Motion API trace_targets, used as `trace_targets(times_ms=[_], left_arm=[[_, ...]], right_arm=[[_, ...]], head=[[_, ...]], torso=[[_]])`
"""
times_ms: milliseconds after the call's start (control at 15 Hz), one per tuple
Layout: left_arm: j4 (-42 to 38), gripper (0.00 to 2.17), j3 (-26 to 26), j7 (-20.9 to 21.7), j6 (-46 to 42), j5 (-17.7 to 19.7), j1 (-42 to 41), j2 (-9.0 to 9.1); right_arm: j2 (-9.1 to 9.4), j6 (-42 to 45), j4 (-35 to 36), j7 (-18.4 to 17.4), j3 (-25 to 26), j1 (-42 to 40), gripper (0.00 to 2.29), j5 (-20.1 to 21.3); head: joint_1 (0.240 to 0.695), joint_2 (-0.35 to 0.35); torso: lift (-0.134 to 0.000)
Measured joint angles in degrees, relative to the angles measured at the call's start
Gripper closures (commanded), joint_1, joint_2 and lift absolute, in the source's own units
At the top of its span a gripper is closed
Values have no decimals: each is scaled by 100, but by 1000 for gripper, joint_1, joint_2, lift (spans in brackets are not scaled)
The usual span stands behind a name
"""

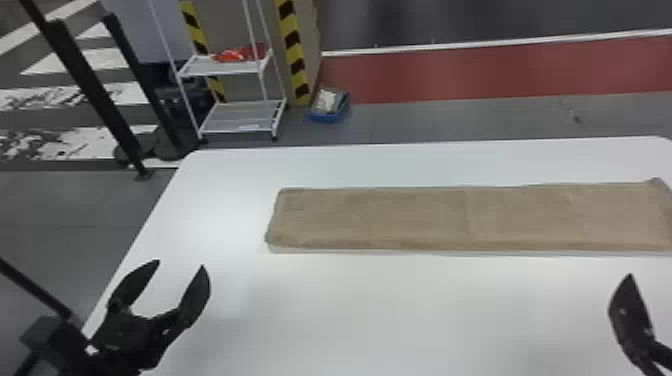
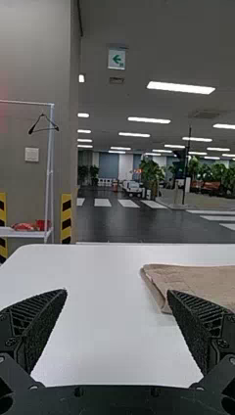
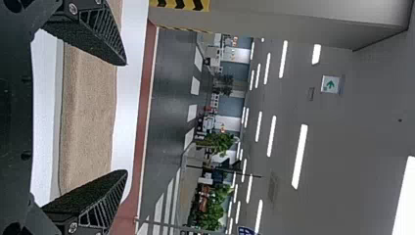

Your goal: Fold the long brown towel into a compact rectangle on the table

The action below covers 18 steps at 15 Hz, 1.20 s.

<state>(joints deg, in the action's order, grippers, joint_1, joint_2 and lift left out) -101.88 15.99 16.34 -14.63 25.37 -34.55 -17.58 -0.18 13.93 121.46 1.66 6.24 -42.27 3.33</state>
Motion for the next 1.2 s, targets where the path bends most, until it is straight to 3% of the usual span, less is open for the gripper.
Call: trace_targets(times_ms=[1200], left_arm=[[31, 134, -22, 0, 0, 3, 27, -9]], right_arm=[[0, 2, -26, -8, 11, 7, 97, -5]], head=[[695, 181]], torso=[[-123]])
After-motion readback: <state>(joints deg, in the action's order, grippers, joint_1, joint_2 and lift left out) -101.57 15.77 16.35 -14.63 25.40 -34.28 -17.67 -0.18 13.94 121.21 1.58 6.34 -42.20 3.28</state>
